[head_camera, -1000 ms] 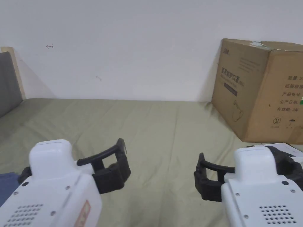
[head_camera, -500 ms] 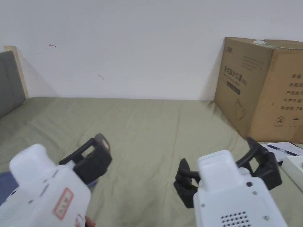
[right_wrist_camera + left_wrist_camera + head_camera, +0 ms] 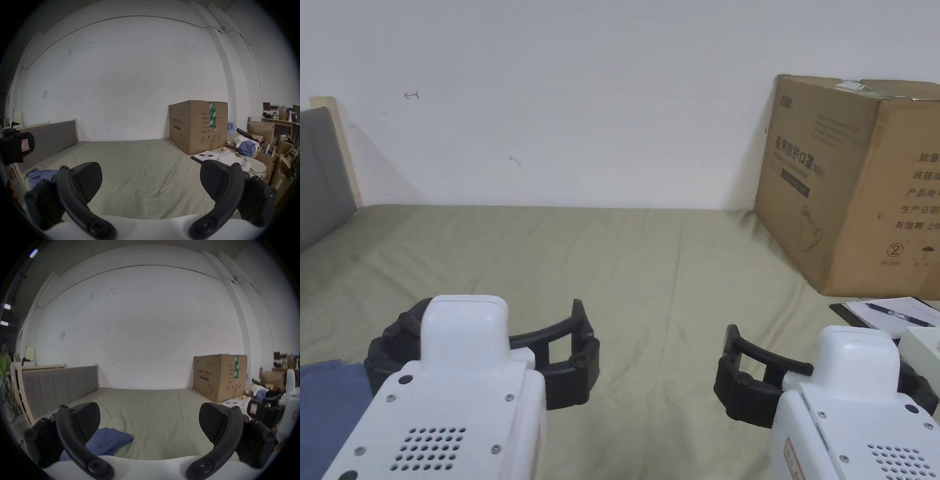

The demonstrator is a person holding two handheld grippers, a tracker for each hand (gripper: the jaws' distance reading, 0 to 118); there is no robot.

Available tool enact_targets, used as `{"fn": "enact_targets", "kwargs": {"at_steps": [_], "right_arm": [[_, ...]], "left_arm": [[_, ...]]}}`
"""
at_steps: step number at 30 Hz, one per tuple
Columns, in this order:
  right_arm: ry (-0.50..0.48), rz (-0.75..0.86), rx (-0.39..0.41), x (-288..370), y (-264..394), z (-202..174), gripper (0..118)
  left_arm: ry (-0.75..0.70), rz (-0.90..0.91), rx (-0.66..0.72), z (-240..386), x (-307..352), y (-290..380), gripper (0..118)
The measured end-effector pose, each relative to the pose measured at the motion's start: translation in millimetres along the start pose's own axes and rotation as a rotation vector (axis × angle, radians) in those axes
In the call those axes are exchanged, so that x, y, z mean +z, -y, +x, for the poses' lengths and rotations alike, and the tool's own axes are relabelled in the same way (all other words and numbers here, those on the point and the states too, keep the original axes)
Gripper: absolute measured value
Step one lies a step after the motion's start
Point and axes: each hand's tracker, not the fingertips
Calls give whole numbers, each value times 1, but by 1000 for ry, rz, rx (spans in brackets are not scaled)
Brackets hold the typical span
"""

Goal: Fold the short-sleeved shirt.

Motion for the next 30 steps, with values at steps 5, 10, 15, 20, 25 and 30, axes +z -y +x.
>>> {"fn": "enact_targets", "kwargs": {"at_steps": [5,10,15,20,25,30], "right_arm": [[-29,18,35,2,0,0,114],[-33,16,67,2,-2,-4,22],[-18,28,46,2,-3,-5,0],[-40,27,53,-2,-6,-10,0],[-112,14,59,-11,-11,-27,0],[-287,-3,70,-22,-13,-72,0]], "left_arm": [[-10,-41,123,-13,5,-9,112],[-56,-29,-29,-8,2,-9,7],[10,-37,16,-19,1,-6,0],[16,-49,-22,-23,-3,-6,0],[-22,-50,-8,-36,-2,-12,0],[-140,-47,-19,-71,11,-21,0]]}}
